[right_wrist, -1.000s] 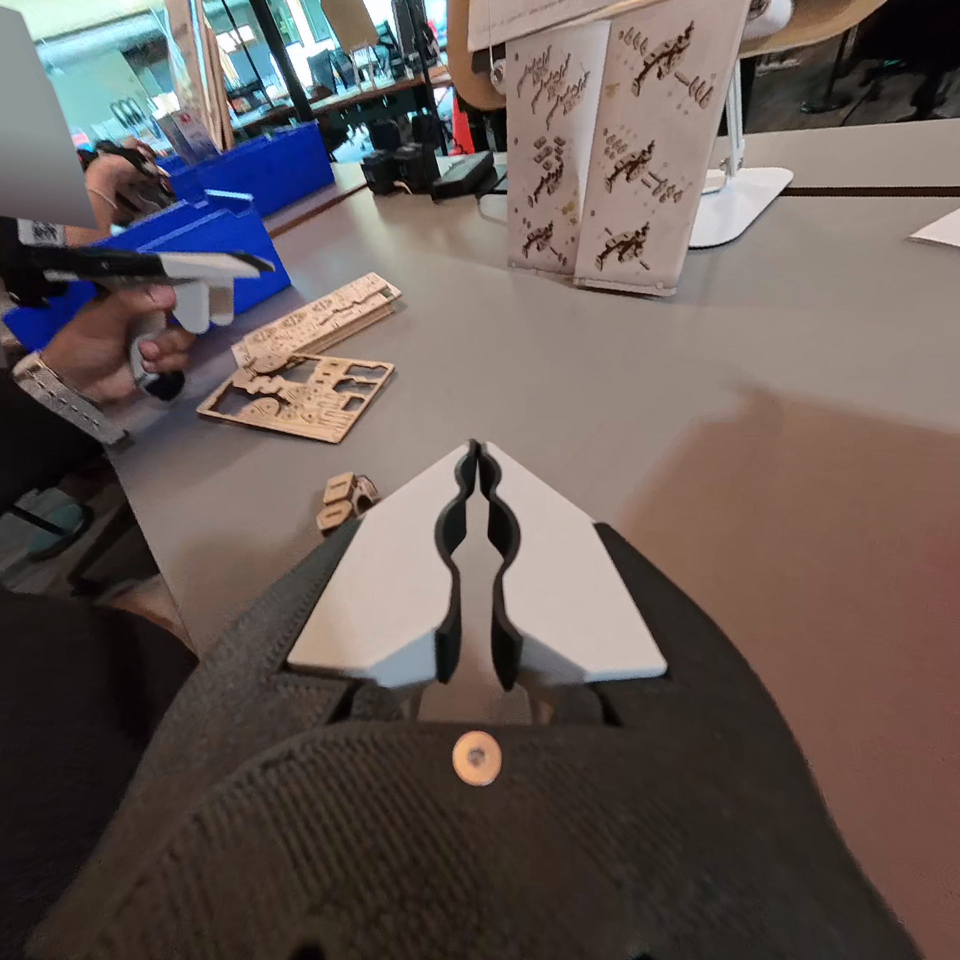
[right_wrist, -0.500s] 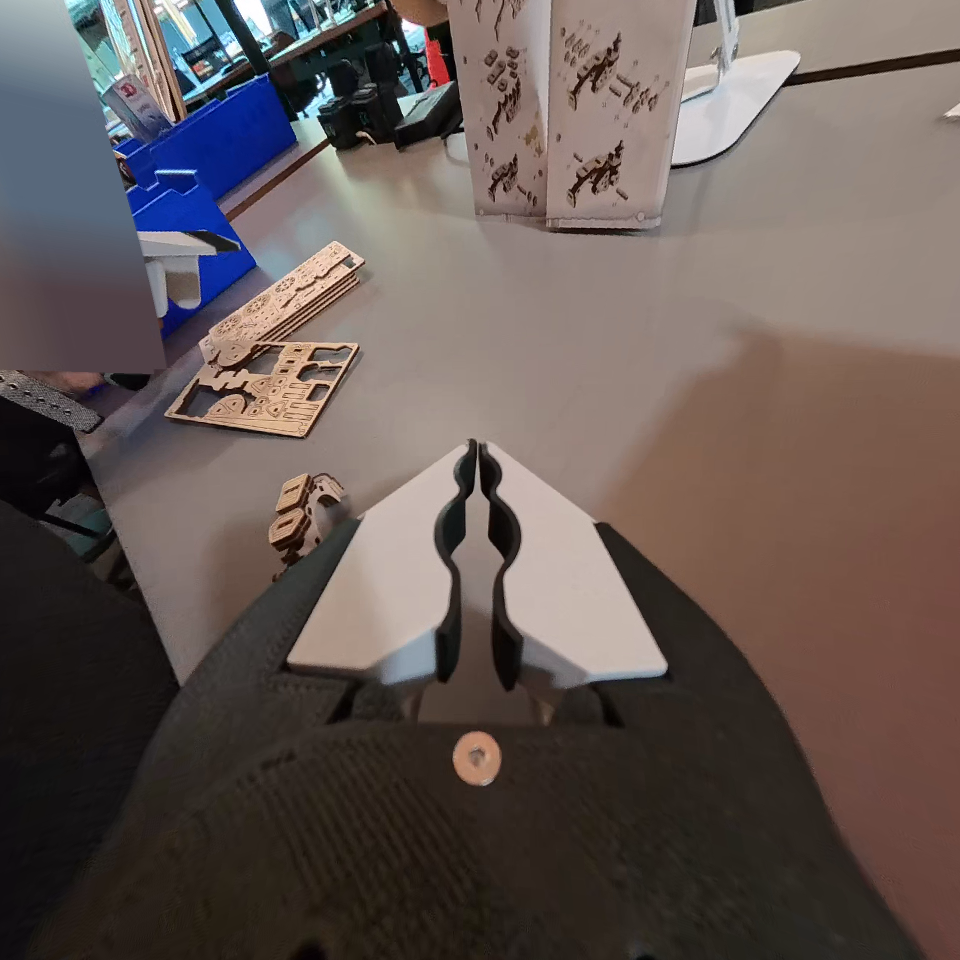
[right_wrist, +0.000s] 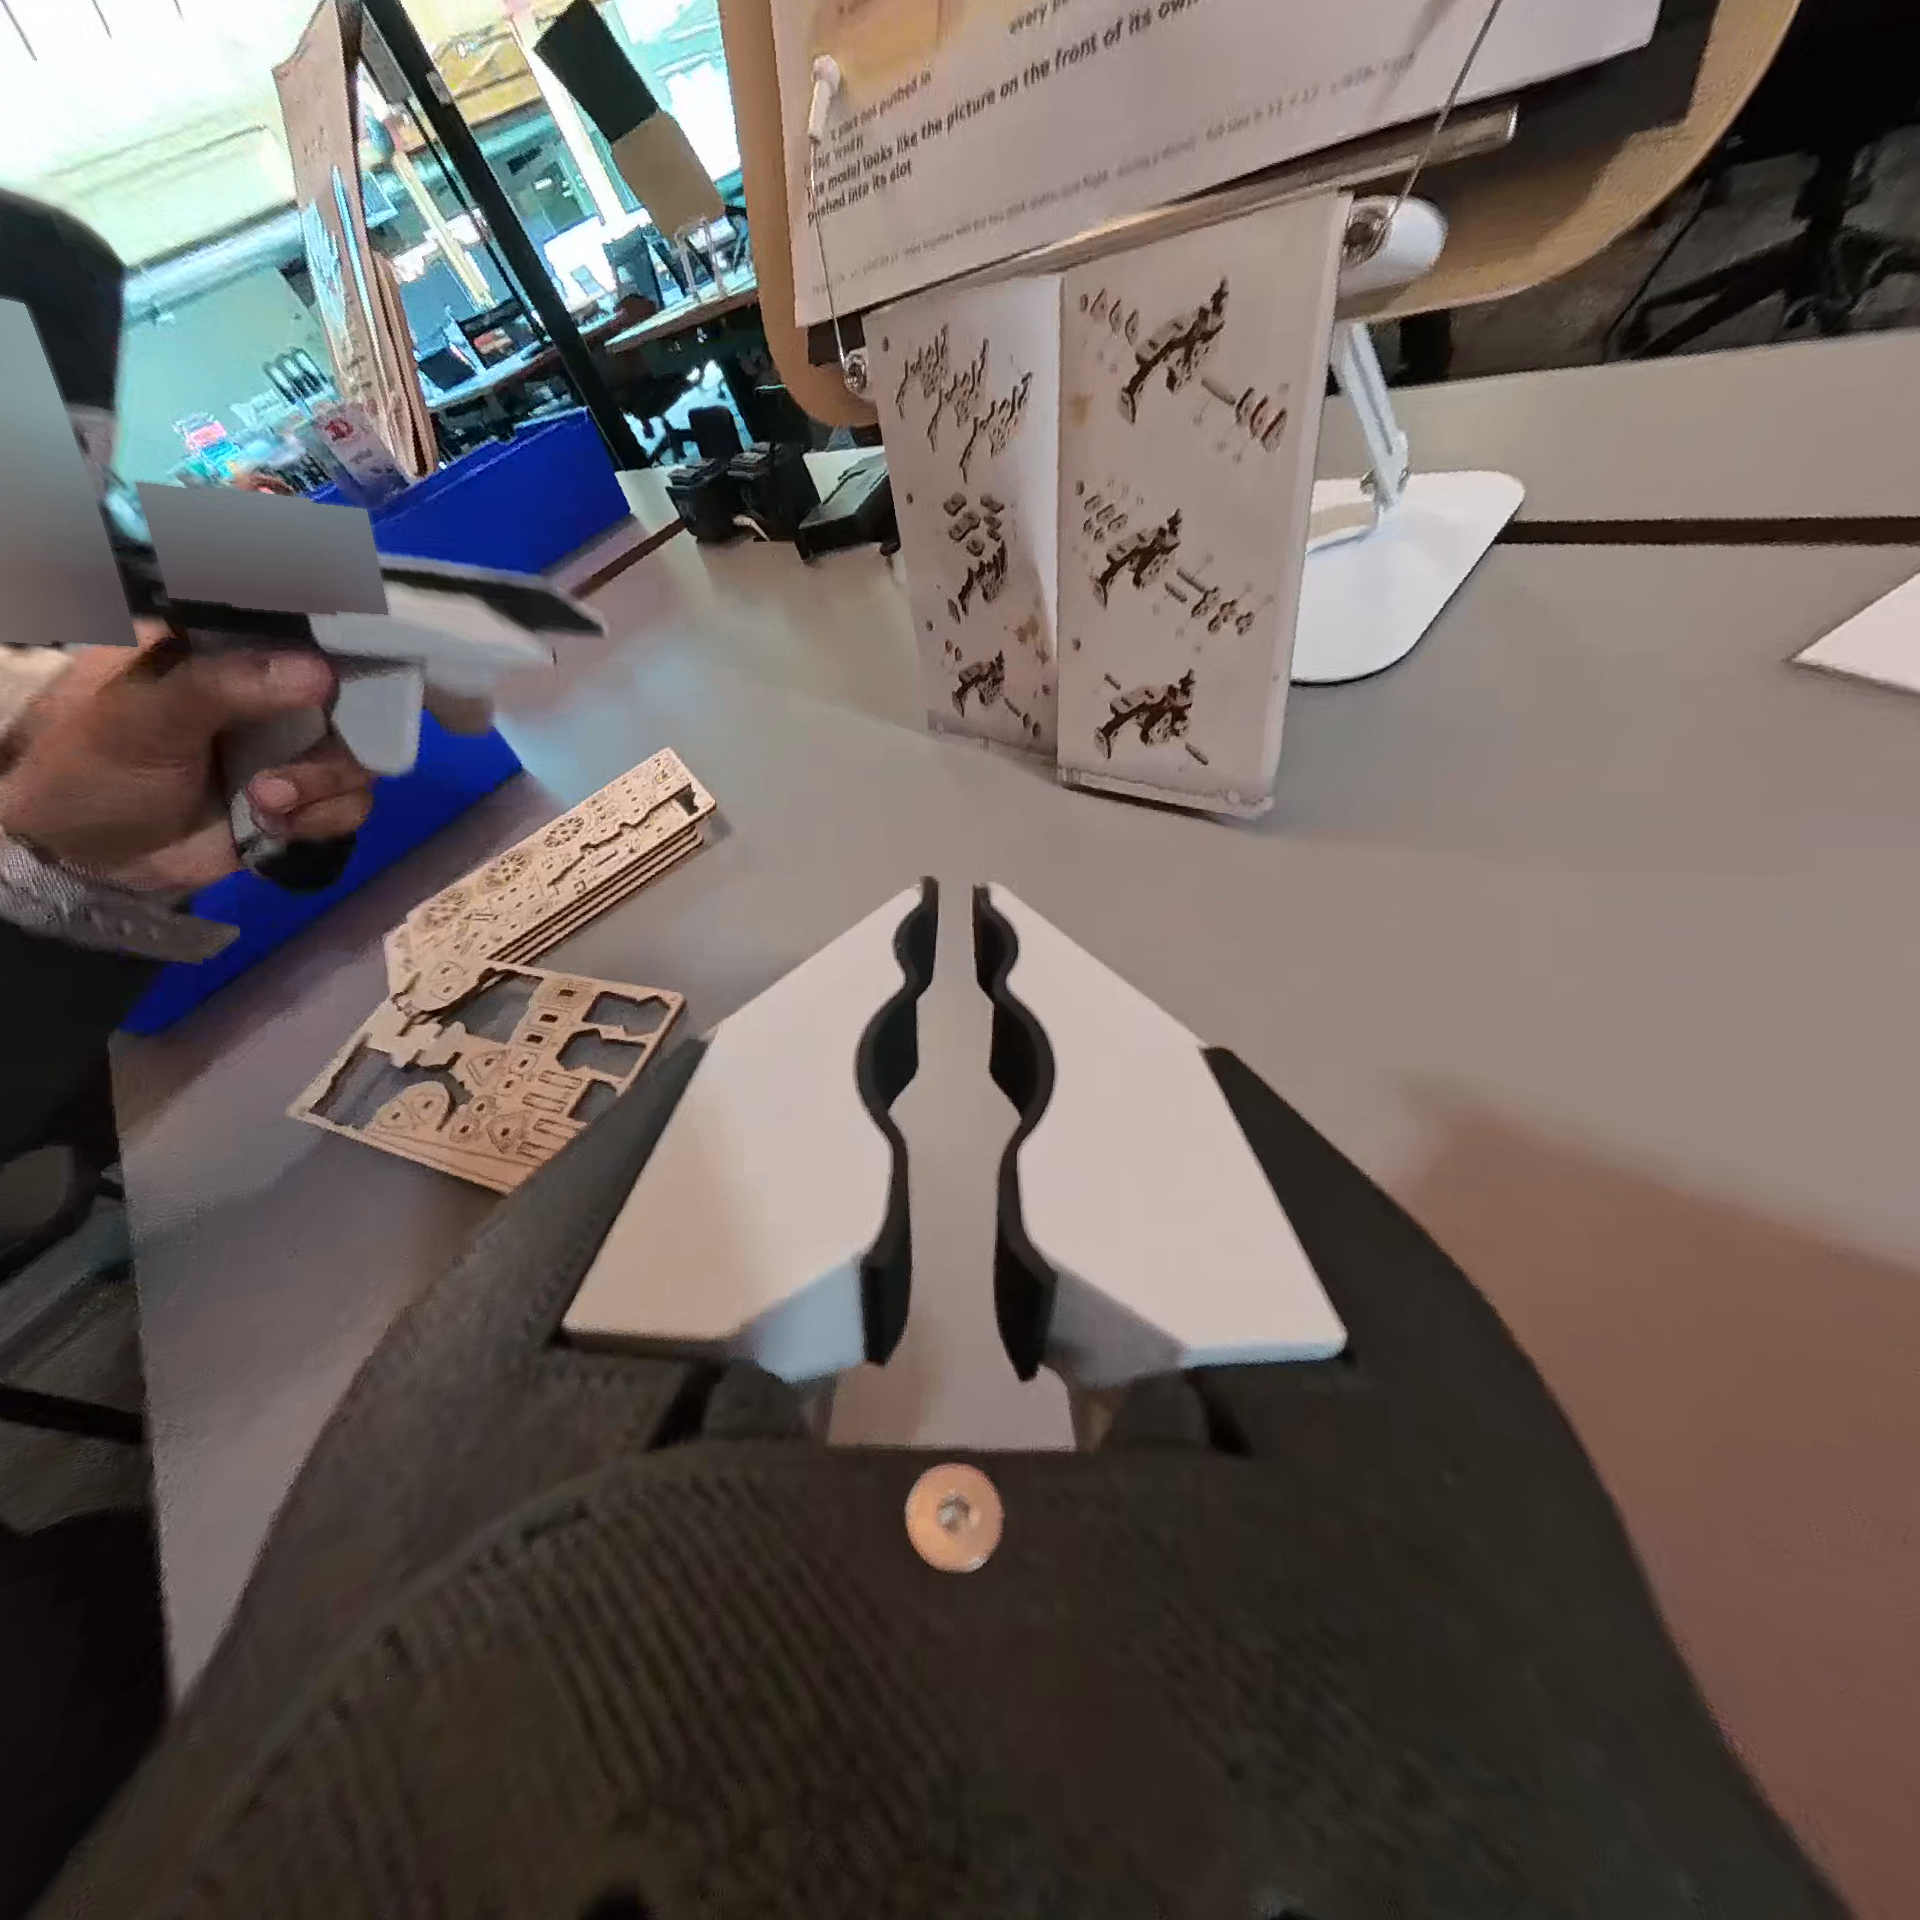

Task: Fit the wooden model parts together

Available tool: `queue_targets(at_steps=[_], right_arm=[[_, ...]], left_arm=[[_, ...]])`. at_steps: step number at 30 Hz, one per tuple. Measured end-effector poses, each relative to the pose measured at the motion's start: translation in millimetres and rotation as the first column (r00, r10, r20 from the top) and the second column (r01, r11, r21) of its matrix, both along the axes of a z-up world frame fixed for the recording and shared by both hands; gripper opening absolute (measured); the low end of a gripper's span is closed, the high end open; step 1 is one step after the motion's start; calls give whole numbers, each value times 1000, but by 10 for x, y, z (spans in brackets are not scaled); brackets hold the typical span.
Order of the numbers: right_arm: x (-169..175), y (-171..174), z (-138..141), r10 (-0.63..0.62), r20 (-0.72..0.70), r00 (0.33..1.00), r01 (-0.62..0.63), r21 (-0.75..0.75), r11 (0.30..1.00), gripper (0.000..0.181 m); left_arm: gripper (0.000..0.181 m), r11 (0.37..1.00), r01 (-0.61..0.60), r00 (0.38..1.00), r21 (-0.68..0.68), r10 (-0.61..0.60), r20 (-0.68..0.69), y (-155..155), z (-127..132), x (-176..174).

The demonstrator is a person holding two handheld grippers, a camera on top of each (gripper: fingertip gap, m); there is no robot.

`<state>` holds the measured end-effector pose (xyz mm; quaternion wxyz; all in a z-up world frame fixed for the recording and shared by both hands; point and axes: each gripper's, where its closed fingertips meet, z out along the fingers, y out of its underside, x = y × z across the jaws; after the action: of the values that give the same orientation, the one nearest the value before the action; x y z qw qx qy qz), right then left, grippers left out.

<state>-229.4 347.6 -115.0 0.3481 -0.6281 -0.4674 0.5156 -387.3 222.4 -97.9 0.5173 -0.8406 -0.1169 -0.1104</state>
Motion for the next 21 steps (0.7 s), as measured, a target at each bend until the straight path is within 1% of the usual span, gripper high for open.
queue_targets(at_steps=[1, 3, 5, 6, 8, 9, 12, 14, 16, 18, 21], right_arm=[[8, -28, -18, 7, -2, 1000, -7, -35, 999, 8], [32, -127, 6, 42, -34, 999, -45, -119, 992, 12], [56, -165, 11, 54, -39, 998, -58, -101, 993, 11], [65, -155, -9, 52, -29, 998, -54, -71, 996, 10], [70, -116, -57, 40, -24, 999, -41, -37, 998, 8], [63, -90, -95, 31, -23, 999, -33, -49, 998, 5], [10, -64, -243, 48, 1, 999, -48, -141, 989, 5], [-18, -33, -358, 38, 41, 998, -33, -117, 993, 4], [-53, -43, -460, 42, 93, 995, -34, -91, 995, 4], [-92, -64, -492, 55, 114, 992, -45, -86, 995, 4], [-120, -45, -520, 53, 127, 990, -40, -102, 994, 5]], left_arm=[[41, 999, 47, 998, -26, -46, 43, -16, -106, 192], [35, 996, 89, 992, -24, -86, 90, -78, -265, 490], [34, 995, 96, 991, -6, -95, 97, -150, -359, 642], [33, 995, 94, 991, -13, -92, 98, -187, -406, 668], [34, 990, 127, 985, -55, -120, 124, -258, -498, 693], [33, 987, 148, 978, -57, -137, 154, -280, -535, 700], [30, 988, 149, 954, -37, -134, 269, -291, -672, 650], [31, 986, 161, 942, -34, -143, 303, -285, -727, 639], [30, 984, 170, 944, -51, -148, 295, -292, -786, 613], [29, 983, 178, 940, -52, -154, 306, -299, -804, 598], [29, 985, 171, 927, -15, -156, 341, -284, -750, 567]])
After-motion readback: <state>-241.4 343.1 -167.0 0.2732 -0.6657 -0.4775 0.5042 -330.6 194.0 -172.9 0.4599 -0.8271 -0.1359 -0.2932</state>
